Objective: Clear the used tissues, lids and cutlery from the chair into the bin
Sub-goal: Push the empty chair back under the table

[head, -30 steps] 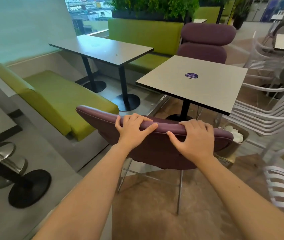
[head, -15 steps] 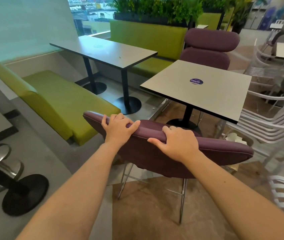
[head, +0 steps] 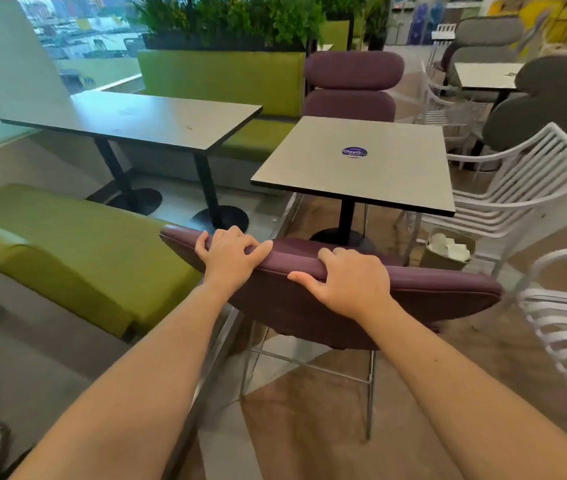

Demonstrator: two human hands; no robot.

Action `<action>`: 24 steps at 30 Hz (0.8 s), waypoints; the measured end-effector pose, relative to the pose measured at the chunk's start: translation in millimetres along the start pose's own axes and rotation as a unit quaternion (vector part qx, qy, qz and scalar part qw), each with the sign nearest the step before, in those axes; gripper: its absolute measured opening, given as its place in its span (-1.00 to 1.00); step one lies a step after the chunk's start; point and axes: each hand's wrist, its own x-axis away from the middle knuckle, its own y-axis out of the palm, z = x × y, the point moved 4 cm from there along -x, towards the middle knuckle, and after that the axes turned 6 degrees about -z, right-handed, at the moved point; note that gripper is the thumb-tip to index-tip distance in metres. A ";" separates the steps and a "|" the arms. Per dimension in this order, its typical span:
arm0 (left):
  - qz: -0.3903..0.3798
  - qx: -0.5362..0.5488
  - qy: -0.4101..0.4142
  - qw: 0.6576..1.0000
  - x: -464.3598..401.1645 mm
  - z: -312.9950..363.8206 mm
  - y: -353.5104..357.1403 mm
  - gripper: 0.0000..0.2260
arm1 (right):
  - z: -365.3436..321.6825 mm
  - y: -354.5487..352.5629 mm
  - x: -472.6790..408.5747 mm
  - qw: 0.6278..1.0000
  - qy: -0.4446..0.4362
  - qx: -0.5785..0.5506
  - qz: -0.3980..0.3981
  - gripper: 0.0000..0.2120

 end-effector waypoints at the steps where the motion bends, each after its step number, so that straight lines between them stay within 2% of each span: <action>1: -0.004 0.004 0.009 1.000 -2.3 -4.4 -1.1 -0.67 | -5.6 -0.4 -1.3 1.000 0.014 -0.003 -0.001 -0.29; 4: -0.017 -0.021 0.055 0.998 -1.8 -4.7 -3.7 -0.66 | -6.7 -1.1 2.2 0.998 0.060 0.009 -0.007 -0.27; 8: -0.057 -0.123 0.144 0.980 -10.0 -1.2 -8.5 -0.56 | -5.9 1.3 32.6 0.985 0.169 0.024 0.040 -0.27; 11: -0.070 -0.109 0.153 0.980 -14.0 -2.7 -9.8 -0.52 | -6.4 3.7 45.7 0.981 0.190 0.007 0.035 -0.26; 14: -0.034 -0.087 0.147 0.985 -9.3 -1.6 -10.8 -0.52 | 19.2 -9.4 48.8 0.981 0.195 0.013 0.000 -0.17; 17: -0.020 -0.113 0.153 0.982 -9.2 -2.9 -11.3 -0.51 | 36.1 -17.1 50.3 0.975 0.221 0.020 -0.031 -0.13; 24: -0.010 -0.111 0.169 0.979 -16.3 -20.0 -16.6 -0.46 | 9.4 -15.5 49.5 0.963 0.268 0.025 -0.026 -0.12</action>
